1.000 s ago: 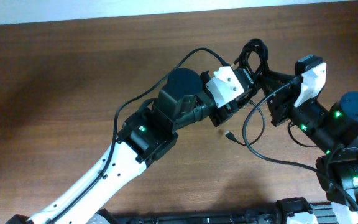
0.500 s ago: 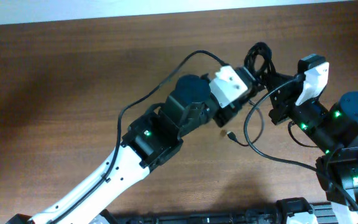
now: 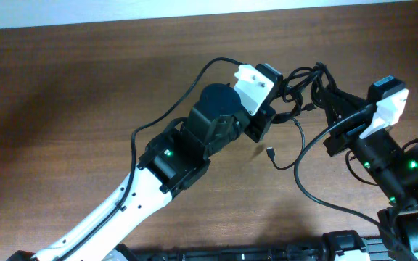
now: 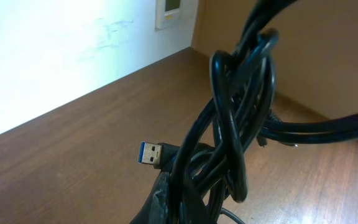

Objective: Untangle cables

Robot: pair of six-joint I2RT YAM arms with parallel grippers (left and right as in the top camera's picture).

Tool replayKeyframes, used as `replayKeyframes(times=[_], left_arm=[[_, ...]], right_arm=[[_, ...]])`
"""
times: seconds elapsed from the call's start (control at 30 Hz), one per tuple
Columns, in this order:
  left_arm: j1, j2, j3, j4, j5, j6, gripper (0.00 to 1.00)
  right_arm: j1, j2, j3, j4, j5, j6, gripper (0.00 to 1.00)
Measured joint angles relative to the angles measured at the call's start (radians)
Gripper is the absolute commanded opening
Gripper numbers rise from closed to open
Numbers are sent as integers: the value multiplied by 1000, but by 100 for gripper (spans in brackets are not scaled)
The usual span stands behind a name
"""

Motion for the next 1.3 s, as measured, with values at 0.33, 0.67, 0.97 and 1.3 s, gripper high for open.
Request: replayKeyframes(times=[0.33,0.67,0.97,1.3], left_arm=[[10,0,0,10,166,160,0],[10,3,-3,32,278,208,0],[10,3,-5,31,275,208,0],[10,3,-5,35,132,208,0]], right_arm=[[0,-6,0,0,2,14,75],[0,97,4,-69,20,18,68],[1,133,8,-121,170,19,68],[0,134,8,-121,-16,18,69]])
